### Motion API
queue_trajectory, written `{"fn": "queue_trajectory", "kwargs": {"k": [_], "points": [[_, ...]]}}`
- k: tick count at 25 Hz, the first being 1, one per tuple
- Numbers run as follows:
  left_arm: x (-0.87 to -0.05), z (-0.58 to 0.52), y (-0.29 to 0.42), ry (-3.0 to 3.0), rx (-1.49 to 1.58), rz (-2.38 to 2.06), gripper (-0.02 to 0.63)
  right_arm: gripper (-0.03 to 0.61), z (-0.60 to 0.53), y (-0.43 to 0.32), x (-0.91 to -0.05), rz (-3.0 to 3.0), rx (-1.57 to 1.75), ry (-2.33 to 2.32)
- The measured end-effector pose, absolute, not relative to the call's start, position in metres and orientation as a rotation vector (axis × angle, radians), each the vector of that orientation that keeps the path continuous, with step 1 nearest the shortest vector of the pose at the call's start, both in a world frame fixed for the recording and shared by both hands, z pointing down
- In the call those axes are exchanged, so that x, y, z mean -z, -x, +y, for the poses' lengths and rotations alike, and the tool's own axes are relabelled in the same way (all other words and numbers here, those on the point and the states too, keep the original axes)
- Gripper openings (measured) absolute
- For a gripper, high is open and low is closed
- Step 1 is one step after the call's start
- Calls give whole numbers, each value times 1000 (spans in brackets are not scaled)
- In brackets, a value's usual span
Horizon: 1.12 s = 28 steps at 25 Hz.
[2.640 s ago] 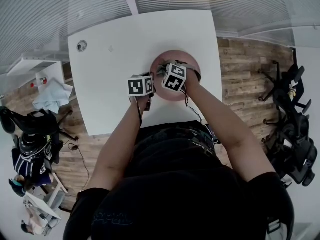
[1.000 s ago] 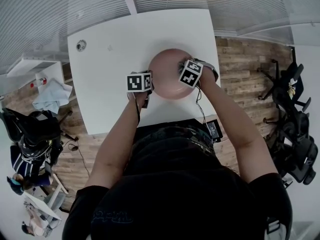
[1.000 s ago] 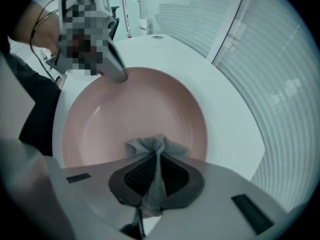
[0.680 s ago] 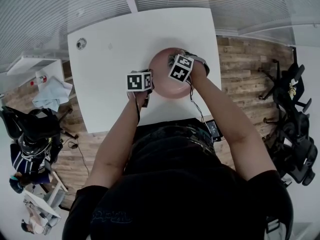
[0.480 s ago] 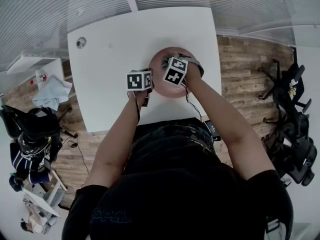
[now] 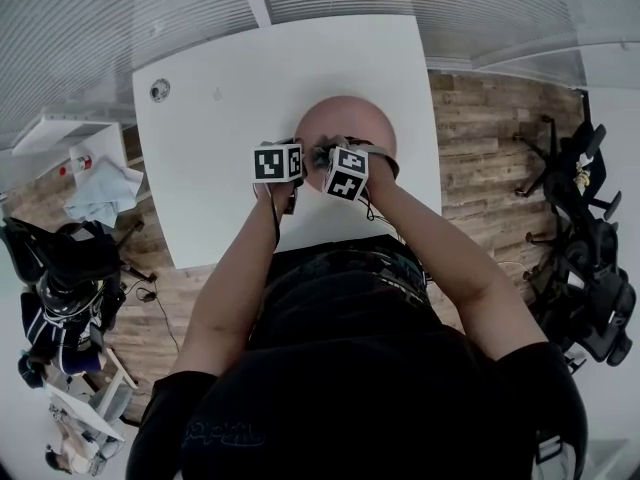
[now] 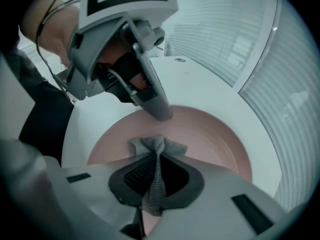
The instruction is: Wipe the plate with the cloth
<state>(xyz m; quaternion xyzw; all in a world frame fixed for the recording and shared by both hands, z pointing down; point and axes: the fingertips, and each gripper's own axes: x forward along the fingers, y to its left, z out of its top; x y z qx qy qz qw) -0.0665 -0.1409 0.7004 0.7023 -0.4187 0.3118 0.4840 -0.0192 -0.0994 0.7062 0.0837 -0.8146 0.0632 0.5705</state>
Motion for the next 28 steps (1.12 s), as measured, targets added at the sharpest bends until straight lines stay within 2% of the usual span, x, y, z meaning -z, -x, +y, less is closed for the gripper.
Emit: {"fn": "queue_trajectory", "kwargs": {"k": [7, 15, 21, 28], "points": [[-699, -142, 65, -1775, -807, -1021, 37, 38, -71, -14, -707, -1877, -257, -237], [-677, -144, 70, -1862, -795, -1059, 54, 38, -99, -22, -660, -2007, -389, -495], [-639, -142, 74, -1950, -755, -1073, 58, 38, -109, -30, -624, -2128, -527, -693], [-567, -125, 73, -2128, -626, -1037, 41, 38, -100, -27, -559, -2256, -499, -857]]}}
